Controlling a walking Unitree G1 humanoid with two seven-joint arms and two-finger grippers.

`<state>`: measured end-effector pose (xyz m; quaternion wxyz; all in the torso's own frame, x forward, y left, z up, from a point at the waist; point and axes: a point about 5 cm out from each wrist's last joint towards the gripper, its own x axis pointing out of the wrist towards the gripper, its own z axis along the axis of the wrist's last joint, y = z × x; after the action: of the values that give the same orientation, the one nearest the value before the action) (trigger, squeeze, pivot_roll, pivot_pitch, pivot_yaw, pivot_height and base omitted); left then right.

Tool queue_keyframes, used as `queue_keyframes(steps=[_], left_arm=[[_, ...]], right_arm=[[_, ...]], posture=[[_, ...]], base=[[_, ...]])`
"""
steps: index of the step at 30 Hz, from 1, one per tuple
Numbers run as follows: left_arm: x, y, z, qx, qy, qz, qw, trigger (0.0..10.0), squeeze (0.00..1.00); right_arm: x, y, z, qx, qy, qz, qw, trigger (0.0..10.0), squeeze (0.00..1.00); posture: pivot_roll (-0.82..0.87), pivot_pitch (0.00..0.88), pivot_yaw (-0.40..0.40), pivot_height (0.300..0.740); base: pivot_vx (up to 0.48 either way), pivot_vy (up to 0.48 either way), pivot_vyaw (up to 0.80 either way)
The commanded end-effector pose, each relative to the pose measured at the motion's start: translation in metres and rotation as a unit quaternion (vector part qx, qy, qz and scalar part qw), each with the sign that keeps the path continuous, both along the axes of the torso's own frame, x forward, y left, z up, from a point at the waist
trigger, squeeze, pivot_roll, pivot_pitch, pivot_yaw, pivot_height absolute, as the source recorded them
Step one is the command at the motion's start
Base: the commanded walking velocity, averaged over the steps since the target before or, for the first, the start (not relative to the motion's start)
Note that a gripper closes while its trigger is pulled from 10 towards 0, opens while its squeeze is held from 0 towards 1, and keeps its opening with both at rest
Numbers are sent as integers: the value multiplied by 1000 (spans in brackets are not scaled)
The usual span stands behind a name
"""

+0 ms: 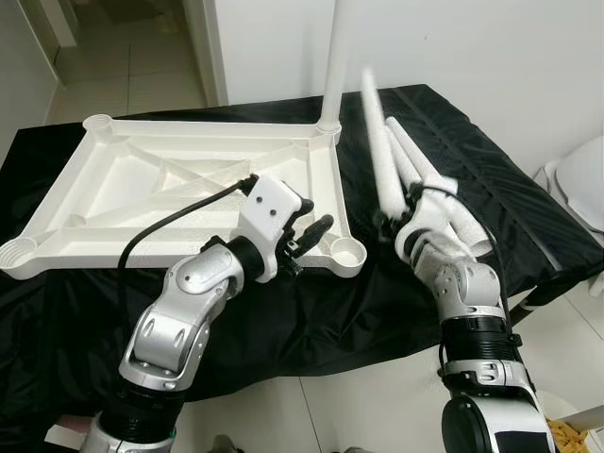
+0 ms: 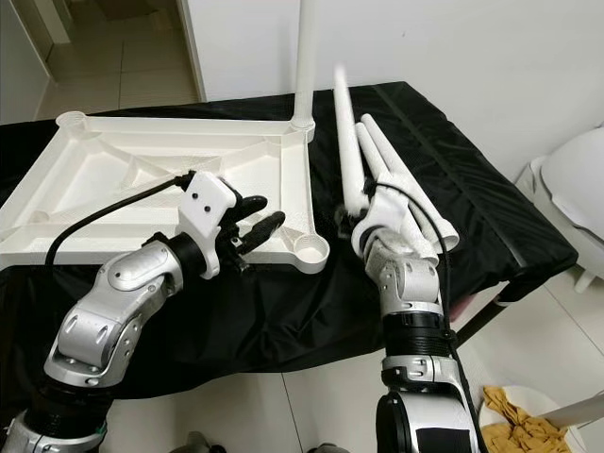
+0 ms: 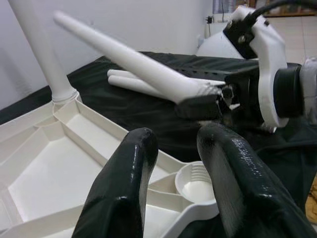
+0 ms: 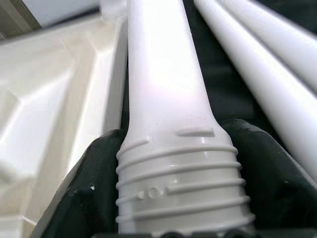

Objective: Building children table

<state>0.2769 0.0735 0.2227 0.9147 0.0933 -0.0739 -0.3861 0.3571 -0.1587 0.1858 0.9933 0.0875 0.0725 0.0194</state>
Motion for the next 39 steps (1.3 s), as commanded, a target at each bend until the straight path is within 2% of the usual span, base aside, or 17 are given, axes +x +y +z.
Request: queue_keyframes(steps=[1, 3, 5, 6, 7, 13, 14, 16, 21, 22, 23, 25, 26, 30, 34, 38, 39], left_arm=[[5, 4, -1, -9, 5, 42, 999, 10000, 0], [6, 3, 0, -11, 4, 41, 999, 10000, 0], [10, -1, 5, -24, -2, 34, 999, 10000, 0], [10, -1, 5, -24, -2, 34, 999, 10000, 0], [12, -3, 9, -28, -7, 30, 999, 10000, 0], [14, -5, 11, -37, -5, 27, 999, 10000, 0], [19, -7, 19, -59, -7, 19, 998, 10000, 0], [23, -11, 31, -98, -3, -3, 995, 10000, 0], [23, -12, 43, -138, 1, -34, 990, 10000, 0], [23, -12, 49, -162, 9, -53, 985, 10000, 0], [22, -11, 54, -189, 21, -83, 978, 10000, 110], [21, -10, 58, -206, 28, -104, 973, 10000, 110], [20, -10, 60, -219, 39, -123, 967, 10000, 1000], [20, -11, 61, -222, 51, -144, 963, 10000, 1000], [23, -13, 61, -197, 46, -159, 966, 10000, 1000], [24, -14, 62, -189, 45, -162, 967, 10000, 1000], [34, -12, 63, -177, 54, -144, 972, 10000, 278]], right_arm=[[-1, -2, 6, 11, -25, 6, 1000, 10000, 0], [-1, -4, 9, 19, -40, 1, 999, 10000, 0], [-2, -11, 19, 40, -103, -7, 994, 10000, 0], [-2, -11, 19, 40, -103, -7, 994, 10000, 0], [-4, -13, 26, 44, -142, -10, 989, 10000, 0], [-6, -13, 30, 43, -185, 4, 982, 10000, 0], [-11, -8, 41, 37, -242, 23, 969, 10000, 0], [-20, 0, 55, 29, -315, 52, 947, 10000, 0], [-26, 13, 61, 21, -356, 91, 930, 10000, 0], [-27, 17, 62, 12, -366, 104, 925, 10000, 0], [-28, 20, 64, 3, -373, 119, 920, 10000, 0], [-29, 23, 65, -4, -378, 129, 917, 10000, 0], [-30, 26, 66, -12, -380, 144, 914, 10000, 0], [-31, 29, 65, -25, -385, 162, 908, 10000, 0], [-33, 35, 58, -36, -378, 212, 901, 10000, 0], [-34, 37, 55, -44, -374, 231, 897, 10000, 0], [-37, 40, 48, -65, -368, 259, 891, 10000, 0]], posture=[[-69, 71, -3, 740], [-68, 68, -4, 740], [-68, 62, -4, 740], [-68, 62, -4, 740], [-68, 59, -2, 740], [-70, 56, -1, 740], [-71, 47, 9, 740], [-72, 44, 14, 740], [-73, 40, 17, 740], [-73, 36, 21, 740], [-75, 34, 22, 740], [-75, 34, 22, 740], [-77, 31, 24, 740], [-78, 29, 24, 740], [-77, 29, 23, 740], [-79, 31, 25, 740], [-81, 33, 30, 740]], base=[[0, 0, 0], [0, 0, 0], [0, 0, 0], [0, 0, 0], [0, 0, 0], [0, 0, 0], [0, 0, 0], [0, 0, 0], [0, 0, 0], [0, 0, 0], [0, 0, 0], [0, 0, 0], [0, 0, 0], [0, 0, 0], [0, 0, 0], [0, 0, 0], [0, 0, 0]])
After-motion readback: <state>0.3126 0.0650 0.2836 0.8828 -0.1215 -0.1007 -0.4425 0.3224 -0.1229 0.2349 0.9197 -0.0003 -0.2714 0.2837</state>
